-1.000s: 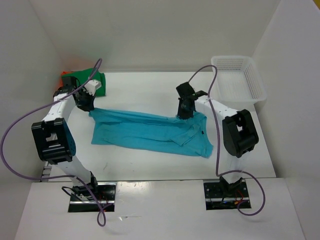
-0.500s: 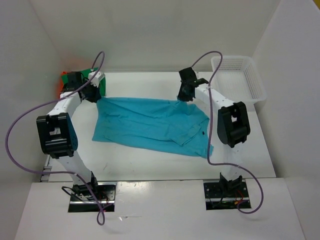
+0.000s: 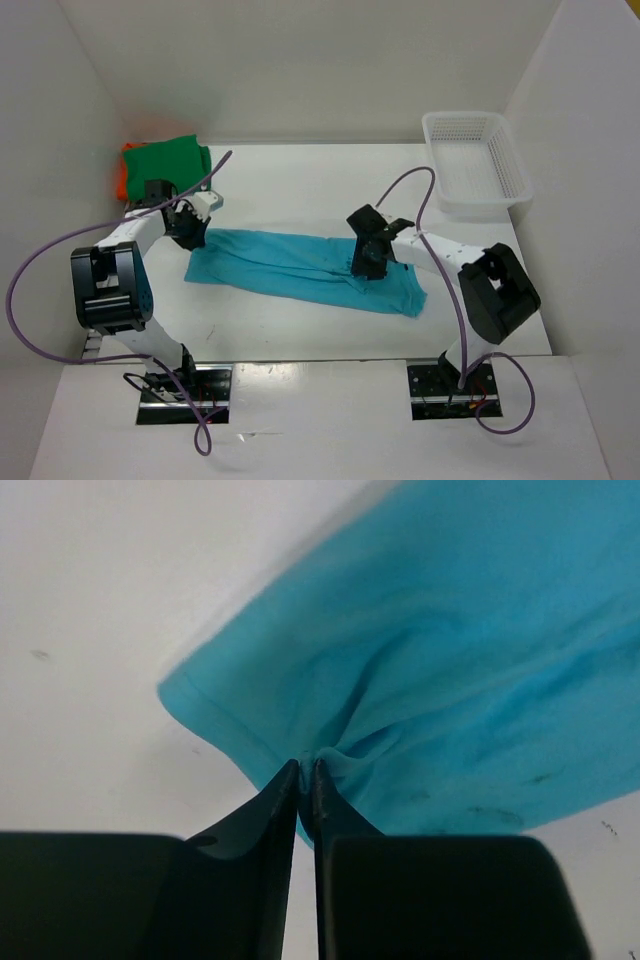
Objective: Fold and stack the t-shirts
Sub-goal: Fold the other side of the tshirt into a rectangle
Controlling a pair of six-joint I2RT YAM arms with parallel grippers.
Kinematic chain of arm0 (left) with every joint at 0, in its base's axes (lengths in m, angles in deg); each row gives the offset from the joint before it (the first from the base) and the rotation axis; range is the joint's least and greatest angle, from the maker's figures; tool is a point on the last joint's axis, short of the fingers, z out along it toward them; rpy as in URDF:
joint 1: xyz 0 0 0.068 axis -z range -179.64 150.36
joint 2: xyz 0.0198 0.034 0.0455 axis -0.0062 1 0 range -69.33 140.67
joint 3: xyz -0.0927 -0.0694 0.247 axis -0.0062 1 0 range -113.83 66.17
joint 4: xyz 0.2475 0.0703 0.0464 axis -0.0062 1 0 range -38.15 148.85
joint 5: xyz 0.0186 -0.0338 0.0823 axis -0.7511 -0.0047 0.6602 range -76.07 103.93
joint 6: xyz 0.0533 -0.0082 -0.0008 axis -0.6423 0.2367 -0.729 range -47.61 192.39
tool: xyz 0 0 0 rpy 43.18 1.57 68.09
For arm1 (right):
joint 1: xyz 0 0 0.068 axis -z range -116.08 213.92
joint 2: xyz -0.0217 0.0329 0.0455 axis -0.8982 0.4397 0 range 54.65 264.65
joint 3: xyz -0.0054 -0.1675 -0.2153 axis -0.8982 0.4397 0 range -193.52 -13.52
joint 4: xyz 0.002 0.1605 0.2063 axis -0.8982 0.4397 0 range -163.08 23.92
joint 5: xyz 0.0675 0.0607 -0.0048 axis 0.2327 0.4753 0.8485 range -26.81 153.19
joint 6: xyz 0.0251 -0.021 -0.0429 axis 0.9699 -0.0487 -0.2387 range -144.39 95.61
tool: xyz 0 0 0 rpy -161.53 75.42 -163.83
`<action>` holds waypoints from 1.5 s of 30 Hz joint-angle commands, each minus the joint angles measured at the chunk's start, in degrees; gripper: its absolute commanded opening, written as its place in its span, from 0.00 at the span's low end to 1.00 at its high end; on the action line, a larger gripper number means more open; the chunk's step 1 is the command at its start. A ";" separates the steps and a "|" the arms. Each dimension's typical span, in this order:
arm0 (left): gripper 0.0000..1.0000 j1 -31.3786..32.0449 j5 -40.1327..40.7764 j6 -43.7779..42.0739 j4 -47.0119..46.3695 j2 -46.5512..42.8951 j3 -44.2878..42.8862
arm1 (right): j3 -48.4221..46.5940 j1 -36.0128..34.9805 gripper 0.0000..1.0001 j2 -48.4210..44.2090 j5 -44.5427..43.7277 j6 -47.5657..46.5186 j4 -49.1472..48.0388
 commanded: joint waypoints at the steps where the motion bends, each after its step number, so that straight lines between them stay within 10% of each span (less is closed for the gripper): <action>1: 0.16 0.13 1.69 -4.81 0.28 -1.68 2.12 | 2.73 0.35 0.45 -6.11 2.28 3.52 -0.30; 6: 0.20 0.13 3.00 -4.91 0.28 -2.21 2.82 | -2.69 0.35 0.53 -14.82 -5.01 1.59 4.98; 13: 0.20 0.13 3.01 -3.24 0.81 -2.74 2.82 | -12.48 2.28 0.62 -0.87 -7.30 -1.05 7.70; 24: 0.21 0.13 2.48 -2.18 1.86 -2.74 2.30 | -7.91 6.77 0.66 6.43 5.78 -1.05 3.31; 27: 0.21 0.13 2.48 -2.18 2.47 -2.74 2.30 | -5.01 6.77 0.61 6.44 9.39 -0.53 3.31; 33: 0.17 0.13 2.48 -2.18 3.00 -2.74 1.69 | -2.63 6.77 0.00 5.38 11.60 -0.53 3.31; 43: 0.00 1.44 1.07 3.27 0.63 -2.74 -9.65 | -15.90 13.53 0.01 5.55 4.82 -8.69 12.35; 45: 0.00 2.23 2.47 3.27 0.63 -2.21 -11.32 | -15.90 14.76 0.17 6.09 8.06 -10.01 12.89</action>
